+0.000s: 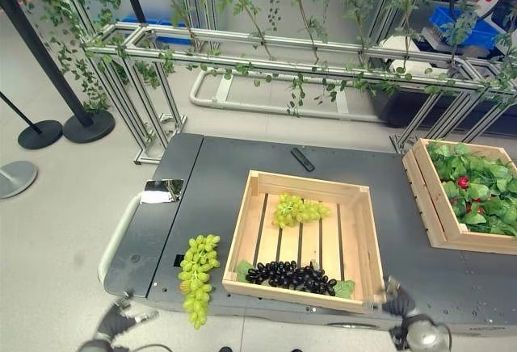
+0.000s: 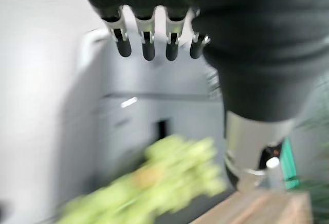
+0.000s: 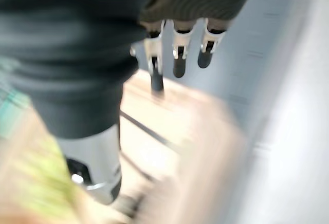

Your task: Pick up the fruits from the basket on one side to the basket on the other side

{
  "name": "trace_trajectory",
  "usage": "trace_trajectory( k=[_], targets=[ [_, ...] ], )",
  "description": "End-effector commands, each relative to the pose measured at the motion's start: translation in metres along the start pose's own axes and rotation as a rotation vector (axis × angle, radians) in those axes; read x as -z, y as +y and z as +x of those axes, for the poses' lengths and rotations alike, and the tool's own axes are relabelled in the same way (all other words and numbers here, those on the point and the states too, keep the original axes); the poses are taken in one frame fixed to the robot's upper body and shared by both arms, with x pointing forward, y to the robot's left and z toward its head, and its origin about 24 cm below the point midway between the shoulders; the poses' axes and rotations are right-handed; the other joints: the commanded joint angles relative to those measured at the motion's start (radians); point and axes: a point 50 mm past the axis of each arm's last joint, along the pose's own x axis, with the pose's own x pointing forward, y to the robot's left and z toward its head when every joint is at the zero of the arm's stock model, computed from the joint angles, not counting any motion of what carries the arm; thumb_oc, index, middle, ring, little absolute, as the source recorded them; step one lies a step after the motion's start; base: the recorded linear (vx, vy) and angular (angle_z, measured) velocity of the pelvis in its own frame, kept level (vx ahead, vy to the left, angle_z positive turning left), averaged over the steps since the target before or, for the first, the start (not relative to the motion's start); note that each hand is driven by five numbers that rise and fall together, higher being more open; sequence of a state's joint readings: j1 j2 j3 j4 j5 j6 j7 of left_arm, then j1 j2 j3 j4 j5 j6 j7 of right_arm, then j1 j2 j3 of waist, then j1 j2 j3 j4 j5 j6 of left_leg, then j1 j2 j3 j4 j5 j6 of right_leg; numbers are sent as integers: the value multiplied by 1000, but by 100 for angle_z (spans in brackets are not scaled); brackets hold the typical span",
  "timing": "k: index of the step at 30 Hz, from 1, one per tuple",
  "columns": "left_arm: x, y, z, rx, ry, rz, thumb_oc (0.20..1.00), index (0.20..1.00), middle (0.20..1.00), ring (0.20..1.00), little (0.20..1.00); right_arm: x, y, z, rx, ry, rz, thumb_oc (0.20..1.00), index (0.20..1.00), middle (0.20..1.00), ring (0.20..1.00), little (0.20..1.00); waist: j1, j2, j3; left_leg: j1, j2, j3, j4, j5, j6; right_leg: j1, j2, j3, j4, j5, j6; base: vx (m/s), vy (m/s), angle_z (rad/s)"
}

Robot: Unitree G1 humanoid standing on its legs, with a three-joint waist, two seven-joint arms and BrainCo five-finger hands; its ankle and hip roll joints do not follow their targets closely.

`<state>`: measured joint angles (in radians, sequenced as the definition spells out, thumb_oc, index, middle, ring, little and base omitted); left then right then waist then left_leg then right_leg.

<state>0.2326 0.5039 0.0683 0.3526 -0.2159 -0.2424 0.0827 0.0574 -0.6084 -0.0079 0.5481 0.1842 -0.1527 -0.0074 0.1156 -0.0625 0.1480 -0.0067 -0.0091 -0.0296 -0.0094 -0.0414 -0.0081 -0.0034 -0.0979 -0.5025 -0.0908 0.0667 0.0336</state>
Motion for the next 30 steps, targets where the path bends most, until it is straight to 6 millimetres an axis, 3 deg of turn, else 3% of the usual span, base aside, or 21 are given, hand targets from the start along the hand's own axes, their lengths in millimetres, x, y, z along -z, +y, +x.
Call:
trace_trajectory(
  k=[1, 2, 7, 13, 19, 24, 28, 30],
  targets=[
    [-39, 21, 15, -54, -186, -10, 1000, 1000, 1000, 1000, 1000, -46, -11, 10, -29, -195, -36, 1000, 1000, 1000, 1000, 1000, 15, -54, -17, -44, -21, 34, -2, 52, -41, 15, -105, 30, 9, 73, 152, 26, 36, 4],
    [-55, 26, 16, -65, -255, 8, 1000, 1000, 1000, 1000, 1000, -58, -18, 10, -28, -240, -44, 1000, 1000, 1000, 1000, 1000, 13, -51, -24, -42, -22, 34, -4, 50, -41, 15, -108, 30, 7, 73, 152, 0, 0, 0],
    [-77, 33, 14, -96, -355, 22, 1000, 1000, 1000, 1000, 1000, -84, -23, 7, -35, -344, -48, 1000, 1000, 1000, 1000, 1000, 4, -45, -33, -33, -23, 44, -7, 43, -41, 17, -110, 38, 5, 71, 151, 17, 24, -3],
    [-95, 31, 11, -103, -439, 8, 1000, 1000, 1000, 1000, 1000, -90, -19, 6, -53, -368, -59, 1000, 1000, 1000, 1000, 1000, 6, -46, -29, -31, -24, 47, -6, 39, -40, 16, -110, 44, 5, 71, 150, 9, 8, -3],
    [-100, 27, 11, -82, -463, 12, 1000, 1000, 1000, 1000, 1000, -90, -14, 8, -61, -366, -68, 1000, 1000, 1000, 1000, 1000, 7, -47, -22, -33, -26, 48, -7, 38, -38, 13, -111, 47, 5, 73, 150, 0, 0, 0],
    [-100, 23, 13, -57, -458, 9, 1000, 1000, 1000, 1000, 1000, -105, -8, 11, -96, -409, -119, 1000, 1000, 1000, 1000, 1000, 13, -49, -6, -44, -28, 49, -2, 41, -37, -1, -113, 51, 7, 78, 152, -7, -1, 0],
    [-115, 18, 19, -30, -509, -4, 1000, 1000, 1000, 1000, 1000, -153, -11, 21, -117, -530, -278, 1000, 1000, 1000, 1000, 1000, 39, -39, 56, -104, -33, 39, 14, 49, -37, -50, -128, 56, 13, 99, 160, -119, -1, -3],
    [-120, 16, 20, -26, -529, -16, 1000, 1000, 1000, 1000, 1000, -164, -12, 23, -110, -555, -296, 1000, 1000, 1000, 1000, 1000, 41, -36, 67, -126, -39, 35, 18, 58, -36, -67, -136, 51, 14, 107, 161, -100, 8, 1]
  ],
)
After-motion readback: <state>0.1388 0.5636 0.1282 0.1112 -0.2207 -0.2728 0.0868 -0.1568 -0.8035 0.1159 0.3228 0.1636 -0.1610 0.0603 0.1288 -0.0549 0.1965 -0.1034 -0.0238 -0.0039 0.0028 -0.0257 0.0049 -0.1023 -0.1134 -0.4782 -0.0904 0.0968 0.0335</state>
